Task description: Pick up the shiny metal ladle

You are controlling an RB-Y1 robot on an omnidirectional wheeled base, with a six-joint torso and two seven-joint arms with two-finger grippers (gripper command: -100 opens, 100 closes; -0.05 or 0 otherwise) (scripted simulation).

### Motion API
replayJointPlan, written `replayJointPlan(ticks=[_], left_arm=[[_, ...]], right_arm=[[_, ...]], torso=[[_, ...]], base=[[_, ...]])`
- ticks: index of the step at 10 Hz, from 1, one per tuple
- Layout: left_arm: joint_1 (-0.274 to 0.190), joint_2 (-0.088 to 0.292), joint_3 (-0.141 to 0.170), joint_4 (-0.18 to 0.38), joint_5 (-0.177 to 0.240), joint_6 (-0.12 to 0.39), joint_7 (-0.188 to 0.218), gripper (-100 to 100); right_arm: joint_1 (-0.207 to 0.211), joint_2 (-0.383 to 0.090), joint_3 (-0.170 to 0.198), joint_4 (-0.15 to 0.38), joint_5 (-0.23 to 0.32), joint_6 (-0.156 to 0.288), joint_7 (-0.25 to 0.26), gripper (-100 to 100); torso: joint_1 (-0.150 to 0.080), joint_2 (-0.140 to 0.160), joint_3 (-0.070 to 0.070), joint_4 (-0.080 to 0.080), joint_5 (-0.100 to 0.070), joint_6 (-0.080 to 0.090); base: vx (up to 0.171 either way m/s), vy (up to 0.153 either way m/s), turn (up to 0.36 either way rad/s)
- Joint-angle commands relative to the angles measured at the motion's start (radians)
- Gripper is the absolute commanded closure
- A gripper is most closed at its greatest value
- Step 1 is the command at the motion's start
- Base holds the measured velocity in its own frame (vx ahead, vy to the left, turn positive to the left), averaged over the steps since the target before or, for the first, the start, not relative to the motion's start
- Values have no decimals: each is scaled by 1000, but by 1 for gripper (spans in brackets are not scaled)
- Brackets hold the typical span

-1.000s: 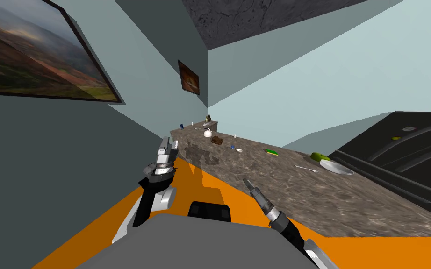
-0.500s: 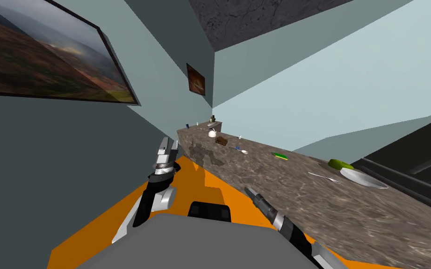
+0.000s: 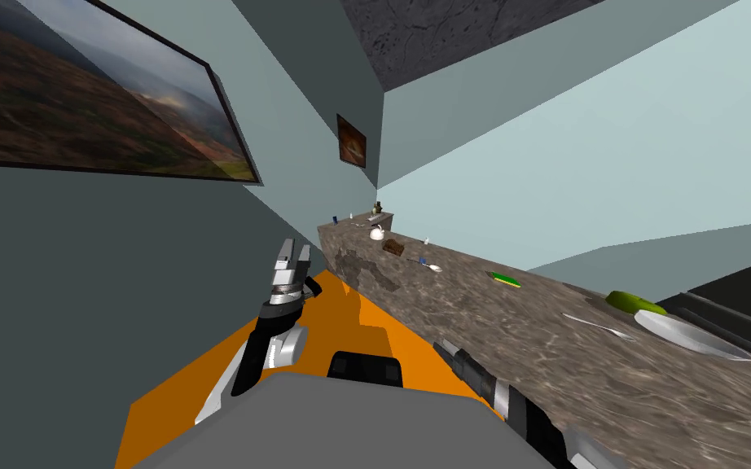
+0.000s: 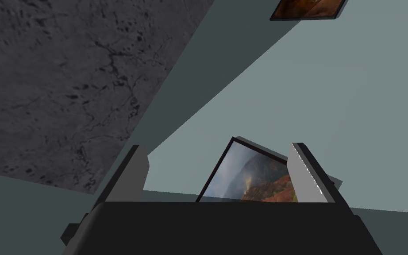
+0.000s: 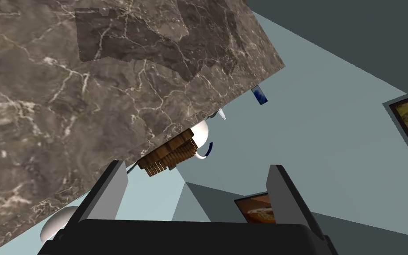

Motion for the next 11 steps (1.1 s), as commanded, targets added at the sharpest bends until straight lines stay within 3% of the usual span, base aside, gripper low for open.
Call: replayJointPlan(ticks=[1, 2, 3, 5, 6, 7, 8, 10, 11], left_arm=[[0, 0, 0, 0, 0, 0, 0, 0], [0, 0, 0, 0, 0, 0, 0, 0], [0, 0, 0, 0, 0, 0, 0, 0], [0, 0, 0, 0, 0, 0, 0, 0], [0, 0, 0, 0, 0, 0, 0, 0], [0, 0, 0, 0, 0, 0, 0, 0], [0, 0, 0, 0, 0, 0, 0, 0], [0, 0, 0, 0, 0, 0, 0, 0], [0, 0, 0, 0, 0, 0, 0, 0]], right_arm=[[-11, -50, 15, 50, 24, -24, 13, -100], [-11, -77, 15, 58, 24, -24, 13, -100], [-24, -109, 29, 101, 45, -46, 23, -100], [-24, -147, 29, 110, 45, -46, 23, -100], [-37, -181, 42, 162, 66, -67, 33, -100], [-37, -208, 42, 162, 66, -67, 33, -100], [-50, -241, 56, 204, 86, -87, 42, -100], [-50, -286, 56, 212, 86, -87, 42, -100], [-64, -324, 71, 261, 105, -107, 51, -100]], torso=[[0, 0, 0, 0, 0, 0], [1, 0, 0, 0, 0, -1], [1, -1, 0, 0, 0, 0], [2, -2, -1, 0, 1, 0], [1, -1, 0, 0, 0, 0], [1, -1, -1, 0, 0, -1], [1, -1, -1, 0, 0, 0], [1, -3, -2, -1, 0, 0], [0, -1, -1, 0, 0, 0]], base=[[5, 44, 188], [15, 45, 126], [32, 66, 225], [21, 41, 49], [22, 50, 188], [30, 48, 120], [56, 54, 160], [31, 27, 67], [43, 21, 161]])
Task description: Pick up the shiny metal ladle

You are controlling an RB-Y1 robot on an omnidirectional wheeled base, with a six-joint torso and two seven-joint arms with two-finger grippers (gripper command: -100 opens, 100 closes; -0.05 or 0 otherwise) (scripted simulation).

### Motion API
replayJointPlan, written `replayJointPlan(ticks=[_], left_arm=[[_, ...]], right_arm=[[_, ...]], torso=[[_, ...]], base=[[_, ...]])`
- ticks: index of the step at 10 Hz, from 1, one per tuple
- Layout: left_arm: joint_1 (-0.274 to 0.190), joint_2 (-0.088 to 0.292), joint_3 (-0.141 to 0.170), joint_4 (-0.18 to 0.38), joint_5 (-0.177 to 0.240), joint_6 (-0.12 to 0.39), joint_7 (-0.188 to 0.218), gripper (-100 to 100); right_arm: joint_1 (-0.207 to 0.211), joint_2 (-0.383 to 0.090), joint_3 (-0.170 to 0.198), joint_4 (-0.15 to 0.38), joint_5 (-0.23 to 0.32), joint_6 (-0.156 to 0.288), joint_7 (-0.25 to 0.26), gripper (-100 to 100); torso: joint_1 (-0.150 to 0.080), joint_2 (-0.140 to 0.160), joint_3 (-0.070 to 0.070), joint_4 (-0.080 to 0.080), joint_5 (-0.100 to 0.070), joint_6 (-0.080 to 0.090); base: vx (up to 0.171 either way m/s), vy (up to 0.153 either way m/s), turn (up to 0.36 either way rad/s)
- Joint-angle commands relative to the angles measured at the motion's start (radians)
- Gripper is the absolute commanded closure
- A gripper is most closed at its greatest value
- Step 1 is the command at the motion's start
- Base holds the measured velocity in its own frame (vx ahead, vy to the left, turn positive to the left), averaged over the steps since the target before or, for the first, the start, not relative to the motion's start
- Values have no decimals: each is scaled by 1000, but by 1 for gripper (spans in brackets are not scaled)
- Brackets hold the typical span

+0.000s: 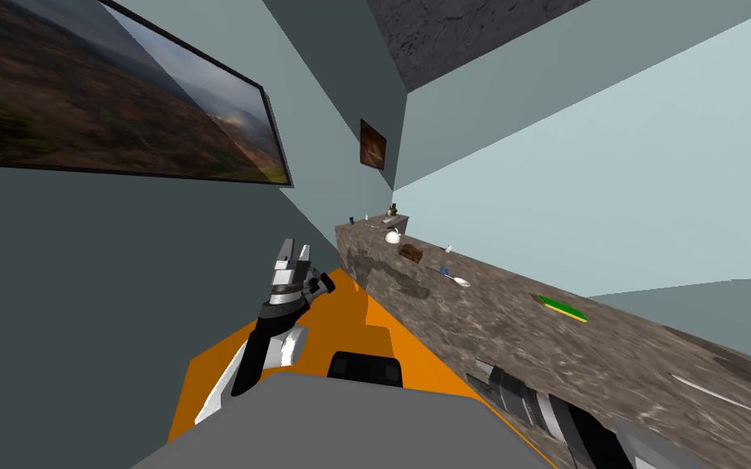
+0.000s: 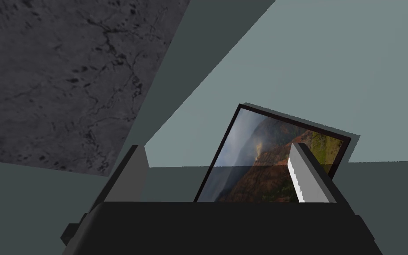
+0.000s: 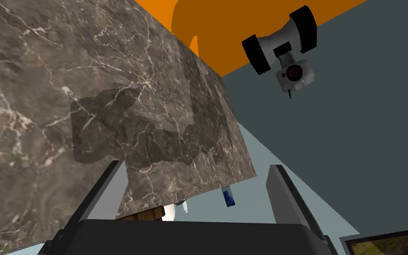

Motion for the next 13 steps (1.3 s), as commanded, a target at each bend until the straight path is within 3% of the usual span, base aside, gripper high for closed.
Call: replayJointPlan(ticks=[1, 2, 3, 4, 7, 8, 9, 10, 13], left_arm=[[0, 0, 0, 0, 0, 0, 0, 0], [0, 0, 0, 0, 0, 0, 0, 0], [0, 0, 0, 0, 0, 0, 0, 0], [0, 0, 0, 0, 0, 0, 0, 0], [0, 0, 0, 0, 0, 0, 0, 0], [0, 0, 0, 0, 0, 0, 0, 0], [0, 0, 0, 0, 0, 0, 0, 0], [0, 0, 0, 0, 0, 0, 0, 0], [0, 0, 0, 0, 0, 0, 0, 0]], right_arm=[[-14, -50, 12, 24, 12, -7, 1, -100], [-28, -82, 27, 71, 29, -26, 10, -100], [-28, -115, 27, 71, 29, -26, 10, -100], [-41, -150, 44, 111, 46, -43, 17, -100], [-55, -235, 60, 158, 61, -60, 24, -100], [-69, -265, 77, 197, 75, -77, 31, -100], [-69, -287, 77, 197, 75, -77, 31, -100], [-84, -321, 94, 233, 88, -92, 37, -100], [-98, -372, 112, 267, 100, -107, 43, -100]], torso=[[0, 0, 0, 0, 0, 0], [0, 0, 0, 0, 0, 0], [0, -2, -1, -1, 0, 0], [0, -2, -1, -1, 0, 1], [-1, -5, -3, -1, 0, 0], [-1, -4, -2, -1, 0, 1], [-2, -5, -3, -1, 0, 0], [-2, -4, -3, -1, -1, 1], [-2, -6, -4, -1, -1, 0]], base=[[47, 21, 127], [78, 27, 210], [73, 11, 82], [93, 20, 153], [95, 2, 120], [111, -20, 178], [101, -20, 99], [124, -3, 176], [127, -25, 105]])
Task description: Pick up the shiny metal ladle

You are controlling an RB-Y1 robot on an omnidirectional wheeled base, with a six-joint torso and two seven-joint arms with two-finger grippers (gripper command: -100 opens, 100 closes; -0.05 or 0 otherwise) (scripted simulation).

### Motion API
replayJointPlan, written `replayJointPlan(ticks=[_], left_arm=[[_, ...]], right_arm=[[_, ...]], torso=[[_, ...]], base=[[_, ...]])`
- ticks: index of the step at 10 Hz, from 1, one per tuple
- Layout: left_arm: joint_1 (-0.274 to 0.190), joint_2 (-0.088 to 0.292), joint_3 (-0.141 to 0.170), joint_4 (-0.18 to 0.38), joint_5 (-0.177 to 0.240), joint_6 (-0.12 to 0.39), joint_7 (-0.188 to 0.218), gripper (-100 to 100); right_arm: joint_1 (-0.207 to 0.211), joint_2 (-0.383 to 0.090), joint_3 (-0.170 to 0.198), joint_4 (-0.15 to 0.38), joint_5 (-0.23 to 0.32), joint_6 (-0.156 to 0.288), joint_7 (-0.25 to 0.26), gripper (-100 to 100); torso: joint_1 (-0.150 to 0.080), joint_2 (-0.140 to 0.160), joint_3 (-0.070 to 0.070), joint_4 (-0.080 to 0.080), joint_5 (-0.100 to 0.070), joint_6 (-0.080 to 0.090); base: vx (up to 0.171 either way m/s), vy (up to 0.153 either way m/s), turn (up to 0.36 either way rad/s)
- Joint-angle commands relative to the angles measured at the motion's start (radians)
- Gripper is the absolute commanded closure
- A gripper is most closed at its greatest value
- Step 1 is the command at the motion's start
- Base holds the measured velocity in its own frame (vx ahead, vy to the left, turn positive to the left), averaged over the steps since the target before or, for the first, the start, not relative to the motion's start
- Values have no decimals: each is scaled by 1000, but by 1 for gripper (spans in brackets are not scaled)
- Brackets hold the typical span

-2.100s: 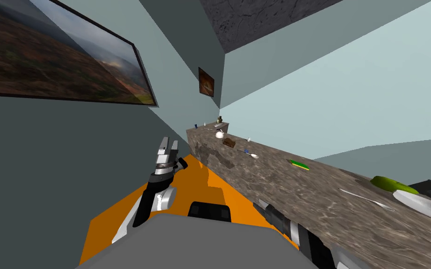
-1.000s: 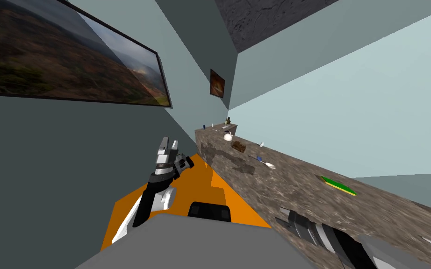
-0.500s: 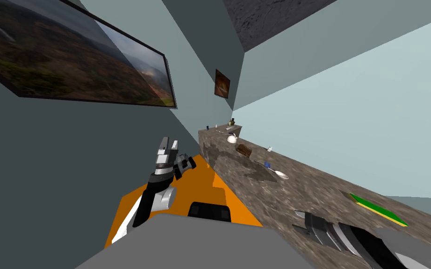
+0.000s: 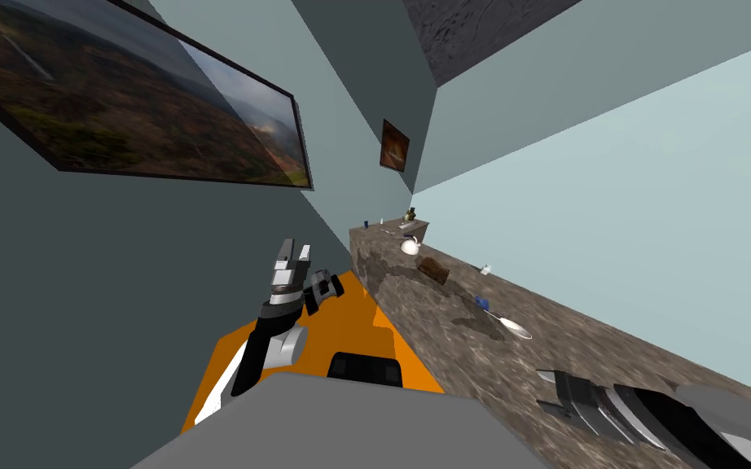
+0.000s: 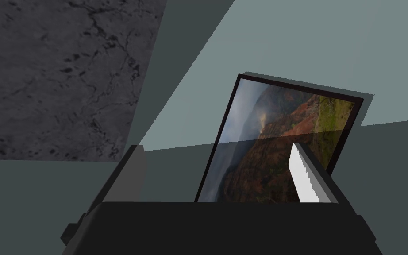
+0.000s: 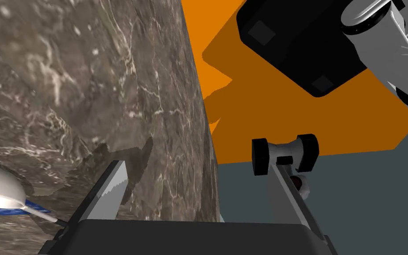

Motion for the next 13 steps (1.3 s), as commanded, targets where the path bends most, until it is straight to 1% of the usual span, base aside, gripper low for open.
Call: replayJointPlan(ticks=[1, 2, 3, 4, 6, 8, 9, 10, 11, 12, 13], left_arm=[[0, 0, 0, 0, 0, 0, 0, 0], [0, 0, 0, 0, 0, 0, 0, 0], [0, 0, 0, 0, 0, 0, 0, 0], [0, 0, 0, 0, 0, 0, 0, 0], [0, 0, 0, 0, 0, 0, 0, 0], [0, 0, 0, 0, 0, 0, 0, 0], [0, 0, 0, 0, 0, 0, 0, 0], [0, 0, 0, 0, 0, 0, 0, 0], [0, 0, 0, 0, 0, 0, 0, 0], [0, 0, 0, 0, 0, 0, 0, 0], [0, 0, 0, 0, 0, 0, 0, 0]], right_arm=[[-14, -42, 18, 41, 9, -23, 9, -100], [-14, -42, 18, 41, 9, -23, 9, -100], [-27, -66, 37, 70, 19, -36, 14, -100], [-27, -66, 37, 70, 19, -36, 14, -100], [-51, -90, 75, 115, 36, -60, 23, -100], [-70, -85, 111, 142, 48, -80, 30, -100], [-80, -57, 143, 151, 57, -94, 35, -100], [-82, -39, 156, 150, 60, -97, 36, -100], [-70, -53, 143, 138, 51, -81, 35, -100], [-72, -50, 146, 141, 53, -84, 37, 0], [-83, -39, 139, 140, 78, -82, 1, -100]], torso=[[0, 0, 0, 0, 0, 0], [-1, -2, -1, 0, 0, -1], [0, 0, 0, 0, 0, 0], [-1, 0, 0, 0, 0, 0], [0, 1, 0, 0, 0, 0], [-1, -7, -4, -2, -1, -1], [0, -9, -5, -2, -1, -1], [1, -10, -6, -3, -1, -1], [0, -9, -5, -2, -1, 0], [2, -1, -1, -1, 0, 0], [4, 5, 3, 1, 0, 1]], base=[[158, -52, 150], [118, -43, 92], [124, -48, 128], [102, -43, 84], [163, -60, 167], [258, -53, 187], [276, -34, 229], [246, -50, 134], [101, -27, 22], [20, -6, 3], [-41, -15, 127]])
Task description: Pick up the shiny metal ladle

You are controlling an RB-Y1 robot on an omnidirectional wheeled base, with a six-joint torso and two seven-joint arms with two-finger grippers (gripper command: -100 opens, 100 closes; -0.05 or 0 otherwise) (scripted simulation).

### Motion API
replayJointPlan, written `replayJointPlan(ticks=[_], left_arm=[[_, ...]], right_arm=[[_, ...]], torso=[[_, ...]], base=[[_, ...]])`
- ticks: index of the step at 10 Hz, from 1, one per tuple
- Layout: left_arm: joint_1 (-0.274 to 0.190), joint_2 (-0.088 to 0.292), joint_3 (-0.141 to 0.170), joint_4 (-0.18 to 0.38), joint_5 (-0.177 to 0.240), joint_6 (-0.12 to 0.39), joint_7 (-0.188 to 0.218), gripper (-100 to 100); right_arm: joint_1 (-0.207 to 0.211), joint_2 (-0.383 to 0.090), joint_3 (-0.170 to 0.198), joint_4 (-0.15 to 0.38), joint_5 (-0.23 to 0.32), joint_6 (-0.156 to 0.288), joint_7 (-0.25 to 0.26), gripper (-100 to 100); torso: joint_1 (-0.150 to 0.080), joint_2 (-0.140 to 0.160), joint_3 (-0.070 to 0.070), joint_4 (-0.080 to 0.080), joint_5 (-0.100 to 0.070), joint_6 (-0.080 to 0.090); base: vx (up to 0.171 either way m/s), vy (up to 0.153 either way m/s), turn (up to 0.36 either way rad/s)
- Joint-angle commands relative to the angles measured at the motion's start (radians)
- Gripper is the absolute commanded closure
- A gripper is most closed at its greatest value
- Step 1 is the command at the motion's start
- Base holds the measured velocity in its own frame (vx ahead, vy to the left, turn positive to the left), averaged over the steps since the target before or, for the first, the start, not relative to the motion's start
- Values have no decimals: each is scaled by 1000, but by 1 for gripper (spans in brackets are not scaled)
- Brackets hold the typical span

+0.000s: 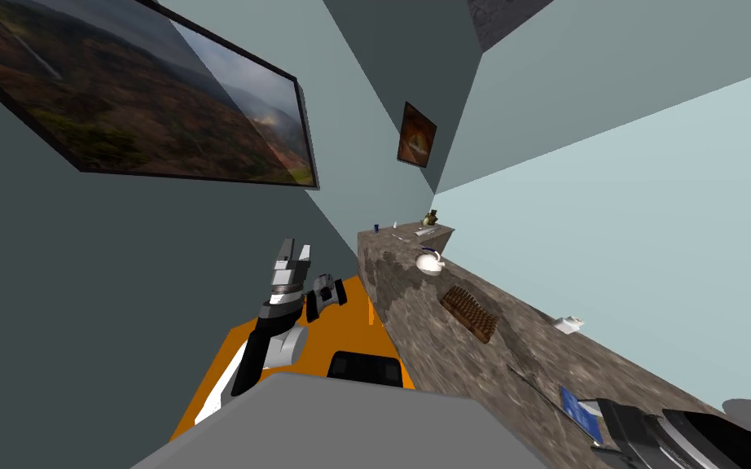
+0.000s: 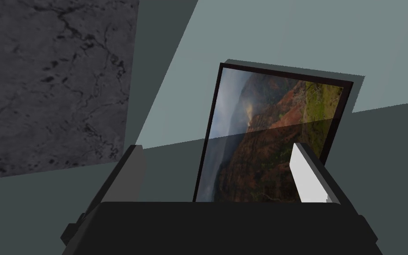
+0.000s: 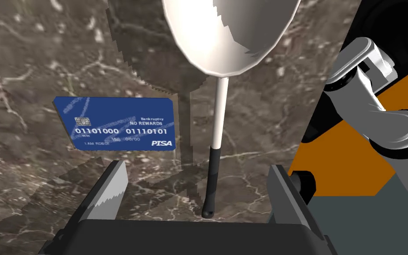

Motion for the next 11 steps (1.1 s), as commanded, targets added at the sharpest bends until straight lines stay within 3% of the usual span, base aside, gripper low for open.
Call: replayJointPlan(ticks=[1, 2, 10, 11], left_arm=[[0, 0, 0, 0, 0, 0, 0, 0], [0, 0, 0, 0, 0, 0, 0, 0], [0, 0, 0, 0, 0, 0, 0, 0], [0, 0, 0, 0, 0, 0, 0, 0]], right_arm=[[-18, 16, -8, -1, 37, 3, -50, -100], [-18, 16, -8, -1, 37, 3, -56, -100], [-84, 84, -44, -4, 185, 16, -260, -100], [-84, 84, -44, -4, 185, 16, -266, -100]], torso=[[0, 0, 0, 0, 0, 0], [-2, 5, 3, 1, 0, 0], [-1, 7, 4, 2, 0, 1], [0, 7, 4, 2, 0, 1]], base=[[-128, -49, 196], [-118, -33, 89], [-107, -23, 134], [-88, -7, 78]])
